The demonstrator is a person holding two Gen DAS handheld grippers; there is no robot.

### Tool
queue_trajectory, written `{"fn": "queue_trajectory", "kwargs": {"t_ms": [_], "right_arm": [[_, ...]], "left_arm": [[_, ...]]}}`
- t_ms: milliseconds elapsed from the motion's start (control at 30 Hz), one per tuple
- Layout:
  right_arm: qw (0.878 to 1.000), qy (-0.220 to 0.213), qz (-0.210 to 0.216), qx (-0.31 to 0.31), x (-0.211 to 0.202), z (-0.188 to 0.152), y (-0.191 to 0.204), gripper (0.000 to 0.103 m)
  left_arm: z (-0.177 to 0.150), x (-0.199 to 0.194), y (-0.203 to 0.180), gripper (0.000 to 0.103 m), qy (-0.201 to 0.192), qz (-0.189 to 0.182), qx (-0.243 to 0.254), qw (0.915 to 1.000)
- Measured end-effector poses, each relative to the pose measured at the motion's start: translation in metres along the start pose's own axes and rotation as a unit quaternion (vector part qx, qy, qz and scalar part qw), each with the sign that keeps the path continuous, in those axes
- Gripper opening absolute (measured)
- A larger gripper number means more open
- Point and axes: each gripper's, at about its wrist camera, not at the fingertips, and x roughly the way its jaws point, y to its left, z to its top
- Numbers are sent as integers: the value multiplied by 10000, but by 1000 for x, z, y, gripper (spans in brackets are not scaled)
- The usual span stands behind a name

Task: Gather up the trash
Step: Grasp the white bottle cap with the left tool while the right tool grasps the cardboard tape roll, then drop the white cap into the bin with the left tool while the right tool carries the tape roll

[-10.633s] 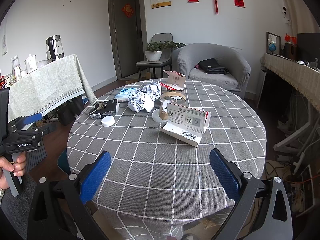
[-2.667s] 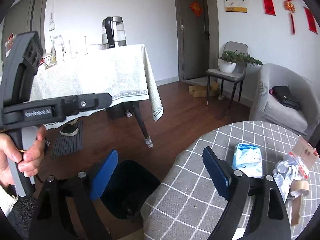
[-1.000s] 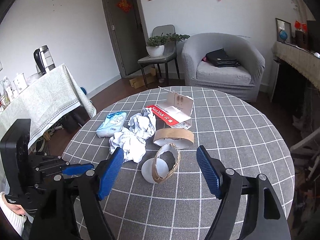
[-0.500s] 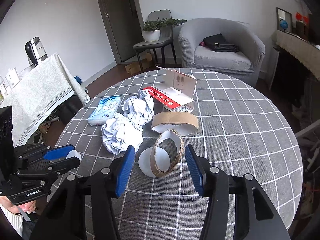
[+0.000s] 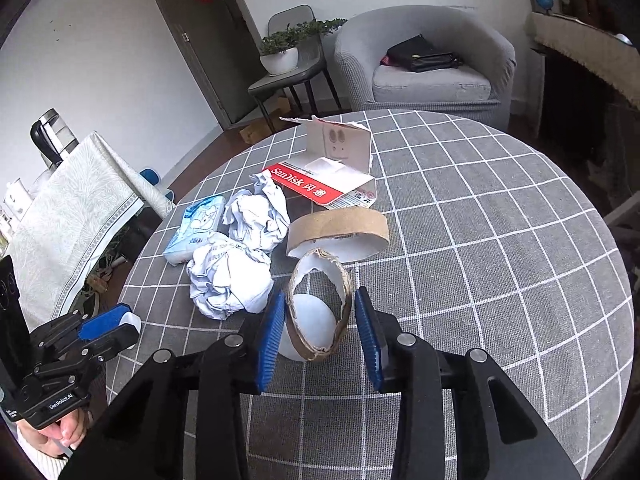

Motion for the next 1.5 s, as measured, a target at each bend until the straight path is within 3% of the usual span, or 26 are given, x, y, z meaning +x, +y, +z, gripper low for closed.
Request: {"fn": "queue_trajectory", "kwargs": {"t_ms": [200, 433, 733, 1167, 1500], "right_arm": [[10000, -57, 50, 31, 2, 0, 5, 32], [9984, -369, -175, -398, -12, 4, 31, 31], [9908, -791, 243, -1073, -15, 9, 81, 31], [9827, -540, 1248, -1254, 22, 8, 164, 32], [9703, -159, 1725, -1687, 59, -8, 244, 32]], "left_arm": [[-2, -5, 8, 32, -36, 39, -41, 10000], [-3, -13, 27, 32, -122, 179, -207, 9996], [-14, -25, 69, 32, -136, 542, -554, 9969], [-54, -50, 173, 32, 53, 1395, -1415, 9800], [-98, -49, 230, 32, 625, 1751, -1797, 9660]]}}
